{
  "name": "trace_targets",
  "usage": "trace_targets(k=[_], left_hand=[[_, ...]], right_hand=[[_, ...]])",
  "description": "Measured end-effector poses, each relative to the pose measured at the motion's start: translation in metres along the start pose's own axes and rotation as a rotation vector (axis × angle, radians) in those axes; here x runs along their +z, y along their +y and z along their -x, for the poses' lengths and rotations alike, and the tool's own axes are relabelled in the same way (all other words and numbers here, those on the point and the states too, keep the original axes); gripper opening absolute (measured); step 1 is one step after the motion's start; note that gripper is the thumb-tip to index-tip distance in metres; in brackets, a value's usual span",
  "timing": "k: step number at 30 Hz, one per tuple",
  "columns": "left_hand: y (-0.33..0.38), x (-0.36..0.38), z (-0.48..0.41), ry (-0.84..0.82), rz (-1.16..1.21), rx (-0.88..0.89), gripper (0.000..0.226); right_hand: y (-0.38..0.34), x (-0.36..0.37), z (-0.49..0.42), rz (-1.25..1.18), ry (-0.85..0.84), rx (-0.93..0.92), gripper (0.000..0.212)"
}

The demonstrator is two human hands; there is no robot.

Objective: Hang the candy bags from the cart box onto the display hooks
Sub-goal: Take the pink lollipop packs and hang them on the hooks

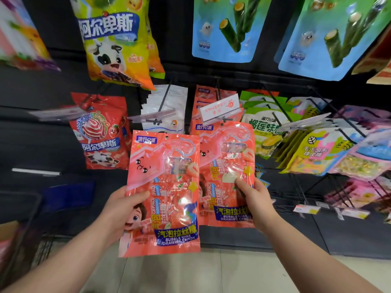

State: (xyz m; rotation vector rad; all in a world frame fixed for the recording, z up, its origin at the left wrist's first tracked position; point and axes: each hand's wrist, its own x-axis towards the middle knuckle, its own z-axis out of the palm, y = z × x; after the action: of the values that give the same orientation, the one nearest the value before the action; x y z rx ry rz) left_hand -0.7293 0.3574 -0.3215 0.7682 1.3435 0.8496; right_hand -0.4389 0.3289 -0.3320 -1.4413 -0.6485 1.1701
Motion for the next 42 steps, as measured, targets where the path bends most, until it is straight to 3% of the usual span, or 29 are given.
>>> trace_targets(k=[8, 11, 18, 23, 28, 32, 34, 37, 39, 42], left_hand=[[0.003, 0.001, -0.003, 0.015, 0.007, 0.012, 0.023], [0.002, 0.004, -0.008, 0.032, -0.002, 0.029, 0.019], [-0.012, 0.019, -0.018, 0.096, 0.005, 0.036, 0.014], [-0.021, 0.03, -0.022, 0.074, -0.012, 0.039, 0.012], [-0.025, 0.04, -0.024, 0.019, -0.007, 0.044, 0.012], [-0.028, 0.05, -0.027, -0.014, -0.006, 0.053, 0.011], [-0.03, 0.059, -0.029, -0.023, -0.016, 0.058, 0.012], [-0.032, 0.073, -0.032, -0.04, -0.017, 0.077, 0.016], [-0.034, 0.081, -0.033, -0.092, -0.017, 0.079, 0.017], [-0.033, 0.091, -0.032, -0.156, -0.001, 0.075, 0.026]], right_hand=[[-0.002, 0.008, -0.024, 0.036, 0.041, 0.02, 0.005], [-0.006, 0.012, -0.042, 0.055, 0.05, 0.029, 0.015], [-0.008, 0.018, -0.091, 0.106, 0.062, 0.059, 0.009], [-0.007, 0.017, -0.115, 0.066, 0.069, 0.114, 0.02], [-0.005, 0.008, -0.124, 0.324, 0.046, 0.075, 0.025], [-0.001, 0.002, -0.104, 0.503, 0.094, -0.056, 0.031], [0.005, -0.001, -0.08, 0.447, -0.012, -0.062, 0.031], [0.017, -0.005, -0.04, 0.302, -0.231, 0.139, 0.046], [0.023, -0.008, -0.019, 0.178, -0.225, 0.241, 0.057], [0.029, -0.013, -0.001, 0.113, -0.175, 0.127, 0.05]])
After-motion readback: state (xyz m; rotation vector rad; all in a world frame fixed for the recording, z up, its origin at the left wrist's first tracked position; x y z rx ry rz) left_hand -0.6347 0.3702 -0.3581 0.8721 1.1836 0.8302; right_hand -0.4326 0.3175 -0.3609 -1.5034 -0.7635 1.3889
